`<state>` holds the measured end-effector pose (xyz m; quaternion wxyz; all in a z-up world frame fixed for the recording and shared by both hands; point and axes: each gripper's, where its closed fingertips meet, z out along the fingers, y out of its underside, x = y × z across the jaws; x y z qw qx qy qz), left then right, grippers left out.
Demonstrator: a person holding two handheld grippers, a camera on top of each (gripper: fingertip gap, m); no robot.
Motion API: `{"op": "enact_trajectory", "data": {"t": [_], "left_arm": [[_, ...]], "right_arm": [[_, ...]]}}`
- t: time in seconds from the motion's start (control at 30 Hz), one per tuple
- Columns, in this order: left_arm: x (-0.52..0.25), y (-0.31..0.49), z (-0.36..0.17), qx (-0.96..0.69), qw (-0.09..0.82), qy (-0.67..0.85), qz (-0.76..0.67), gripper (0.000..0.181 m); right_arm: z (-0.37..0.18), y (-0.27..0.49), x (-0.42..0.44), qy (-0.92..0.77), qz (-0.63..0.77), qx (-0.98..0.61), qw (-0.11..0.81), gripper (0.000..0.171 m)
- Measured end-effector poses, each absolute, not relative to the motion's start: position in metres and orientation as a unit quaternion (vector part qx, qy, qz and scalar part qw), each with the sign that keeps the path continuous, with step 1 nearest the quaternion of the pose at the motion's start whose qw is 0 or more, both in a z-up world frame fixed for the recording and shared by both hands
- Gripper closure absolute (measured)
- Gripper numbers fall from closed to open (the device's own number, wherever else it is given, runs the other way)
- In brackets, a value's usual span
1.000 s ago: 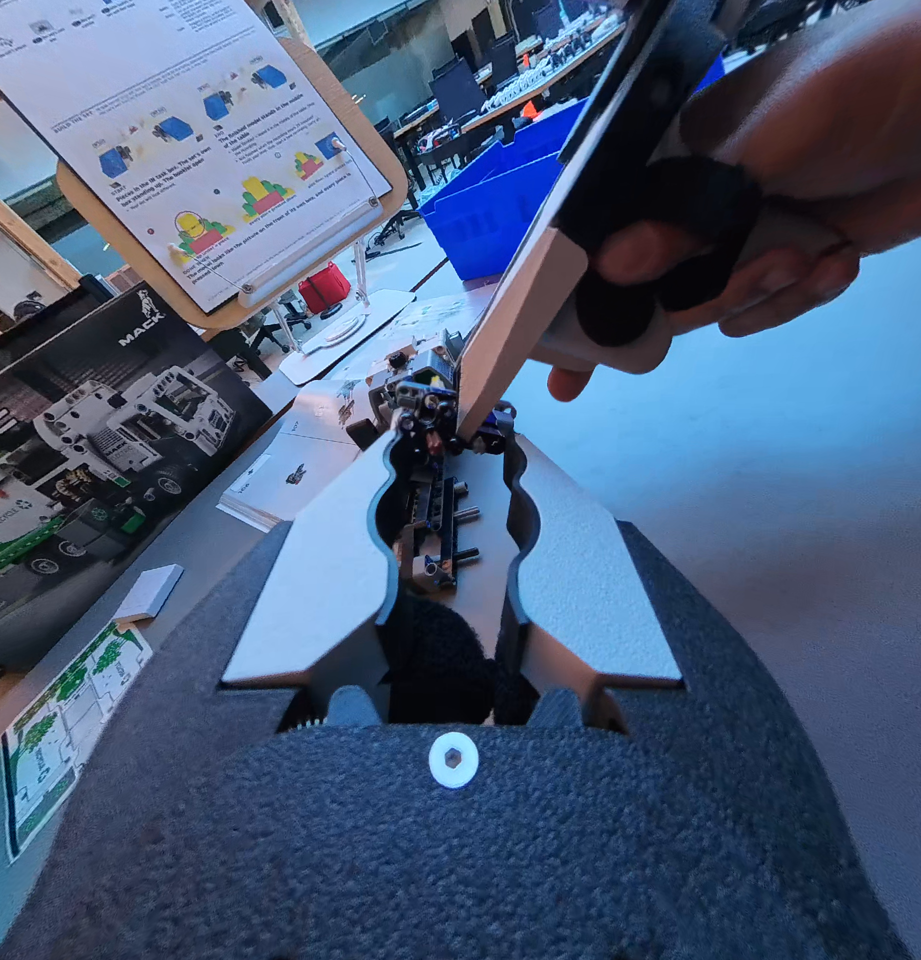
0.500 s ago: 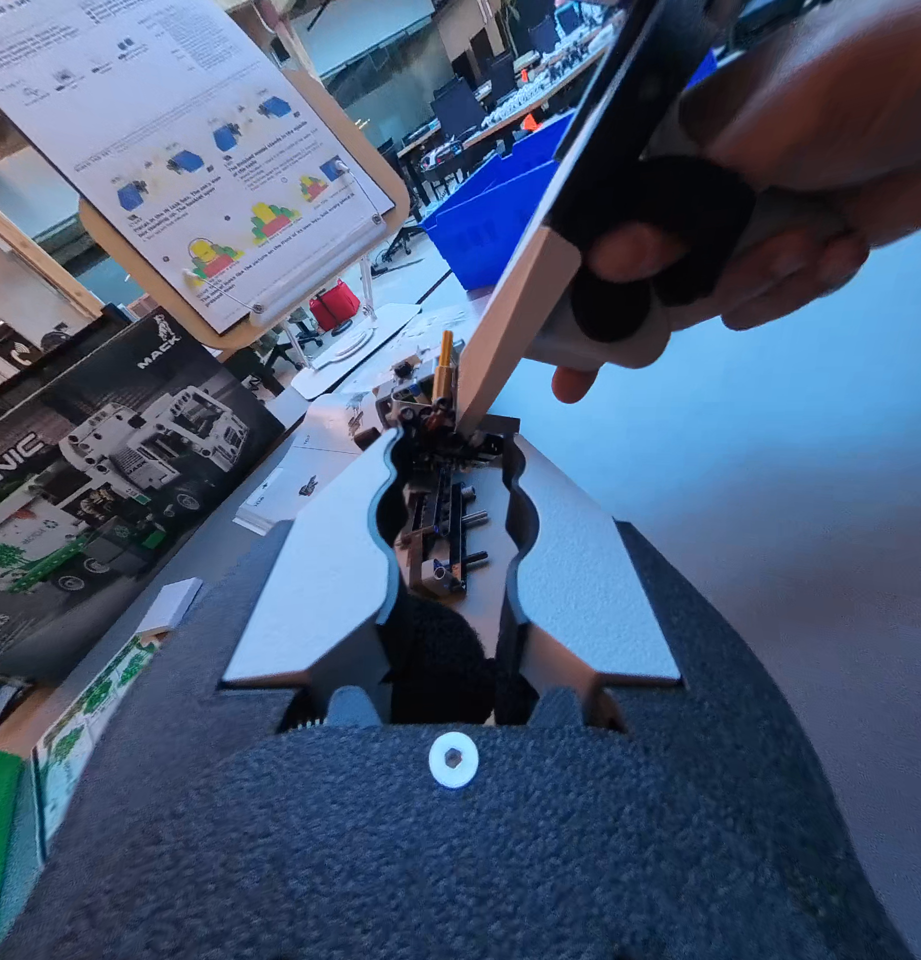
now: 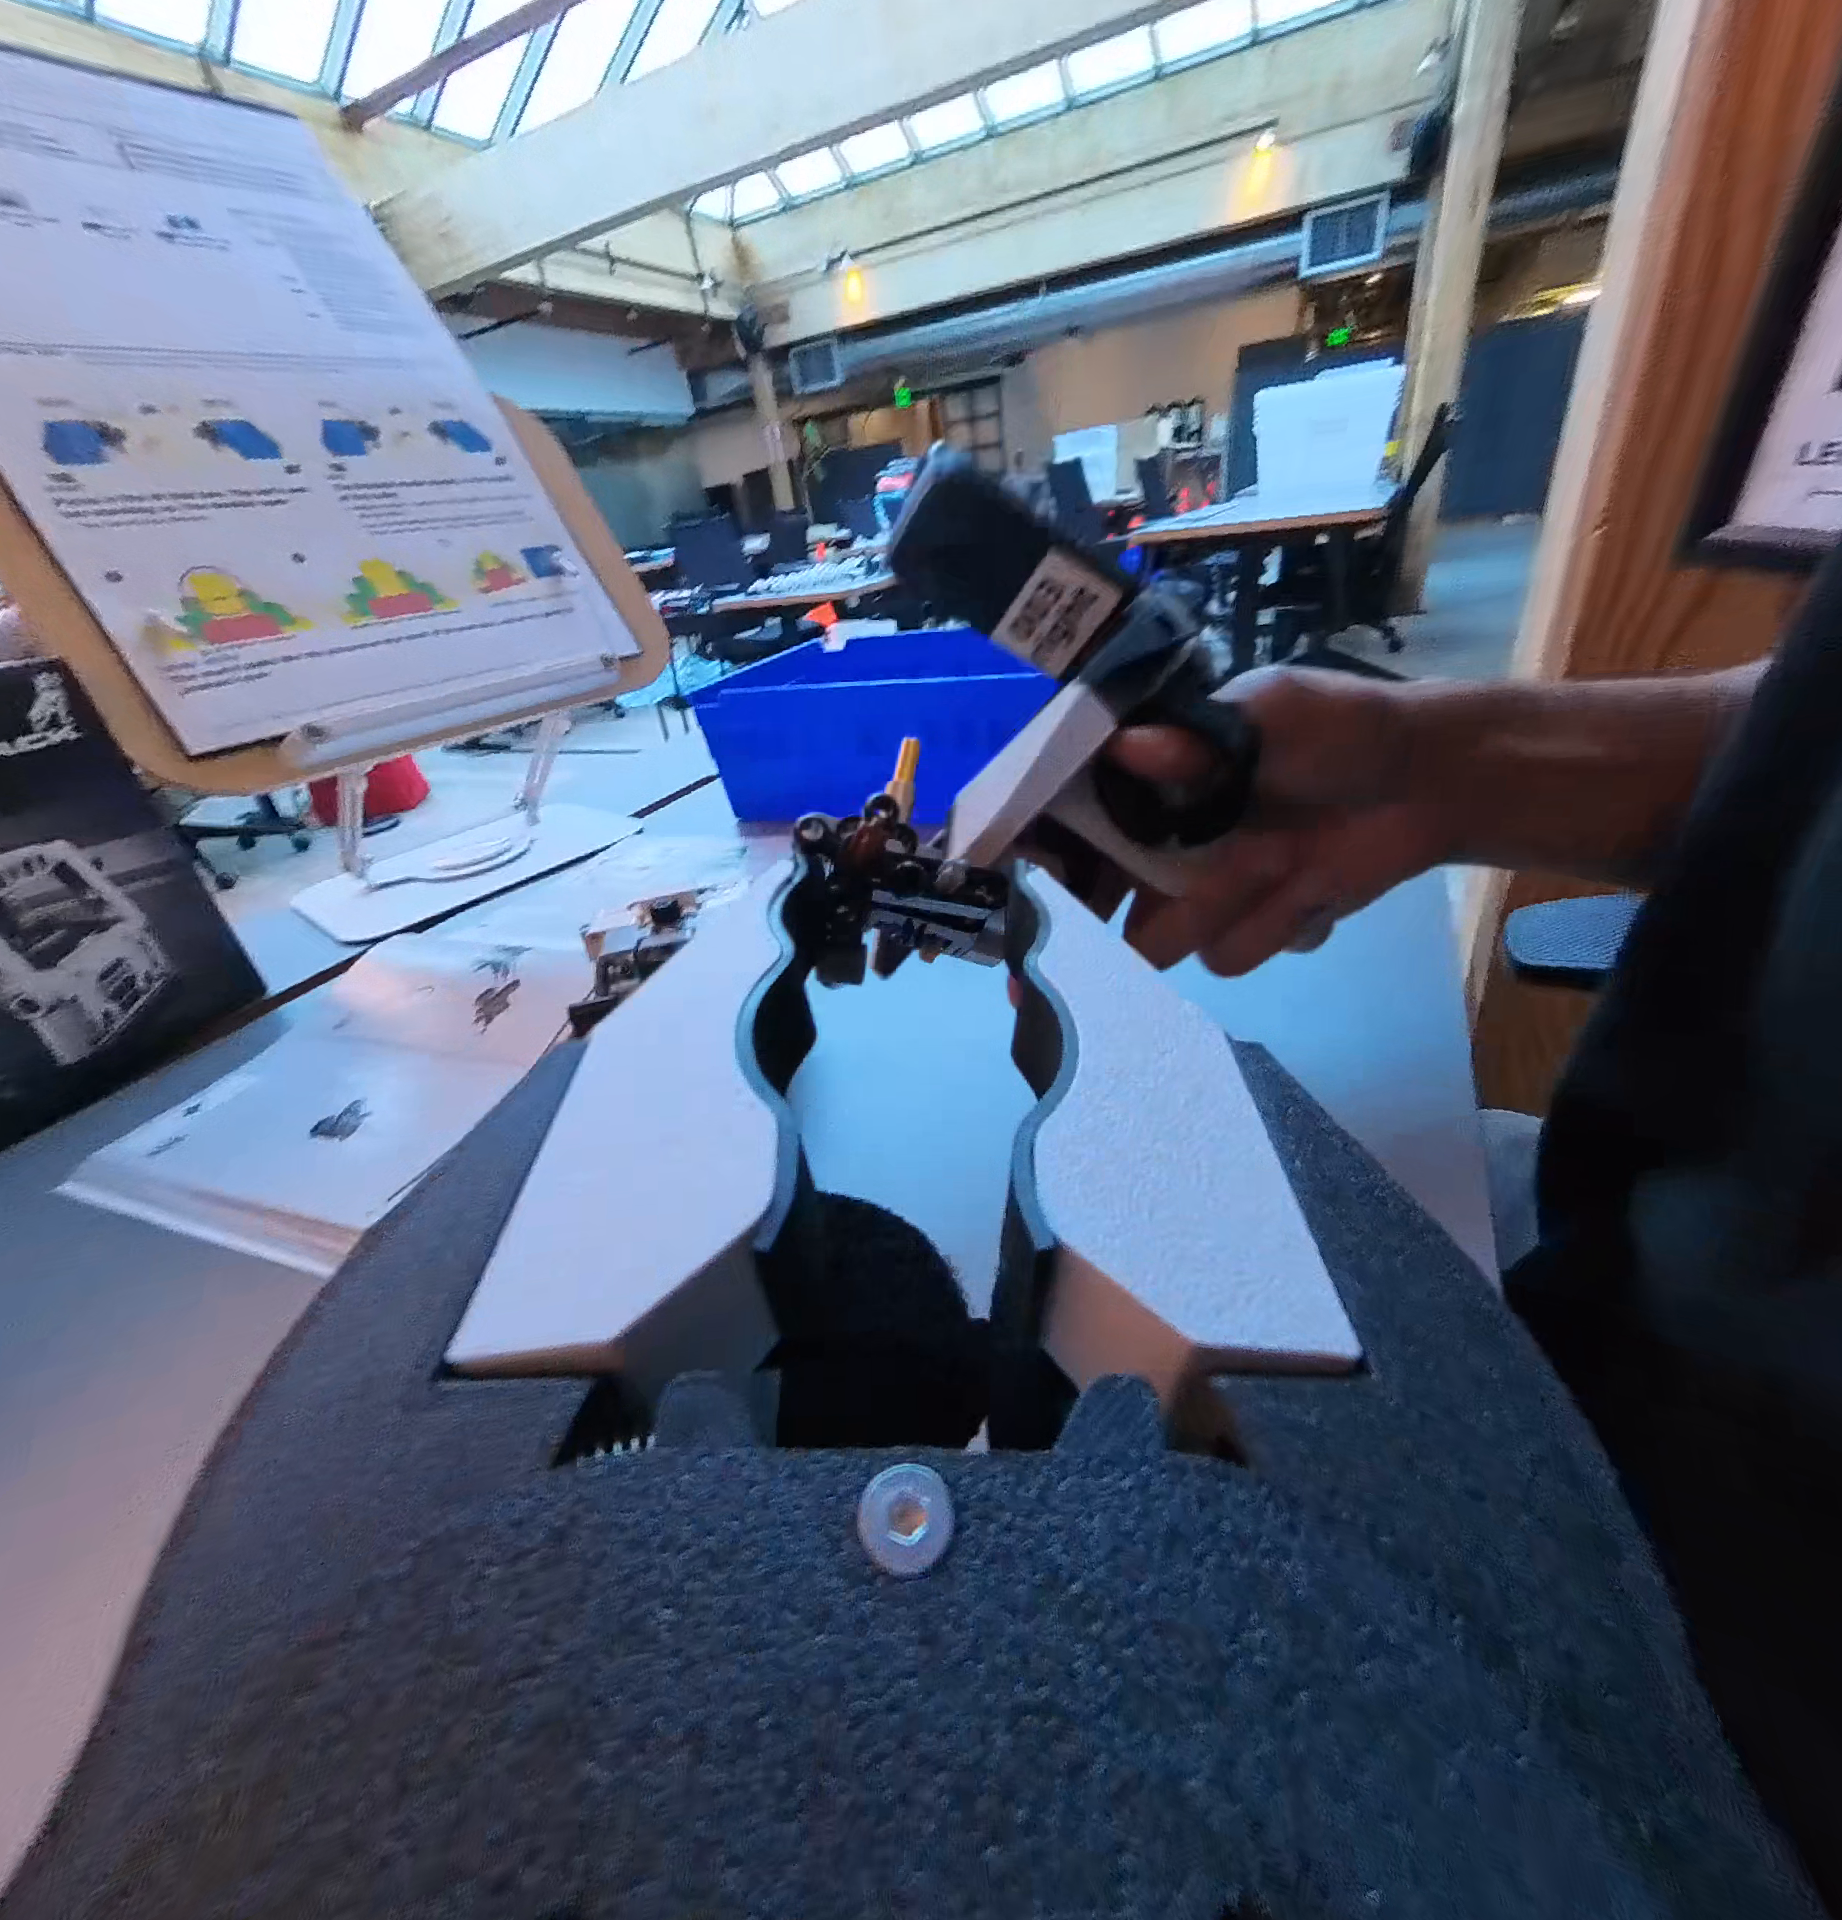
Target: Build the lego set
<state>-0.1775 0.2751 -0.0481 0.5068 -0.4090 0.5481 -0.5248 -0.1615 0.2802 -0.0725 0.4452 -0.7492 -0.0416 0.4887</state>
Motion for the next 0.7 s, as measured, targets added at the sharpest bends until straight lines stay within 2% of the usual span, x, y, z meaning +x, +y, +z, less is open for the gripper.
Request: {"op": "enact_trajectory", "data": {"t": [0.07, 0.1, 0.47, 0.7], "left_arm": [[-0.178, 0.270, -0.049, -0.395, 0.505, 0.560, -0.525, 0.149], [-0.178, 0.268, -0.051, -0.390, 0.505, 0.567, -0.521, 0.149], [-0.189, 0.252, -0.040, -0.329, 0.430, 0.559, -0.628, 0.149], [-0.194, 0.253, -0.032, -0.310, 0.404, 0.544, -0.667, 0.149]], "right_arm": [[-0.066, 0.279, -0.163, -0.023, 0.546, -0.714, 0.438, 0.150], [-0.065, 0.277, -0.162, -0.016, 0.567, -0.702, 0.430, 0.164], [-0.052, 0.257, -0.170, 0.034, 0.729, -0.609, 0.311, 0.165], [-0.044, 0.252, -0.171, 0.027, 0.760, -0.571, 0.308, 0.165]]}}
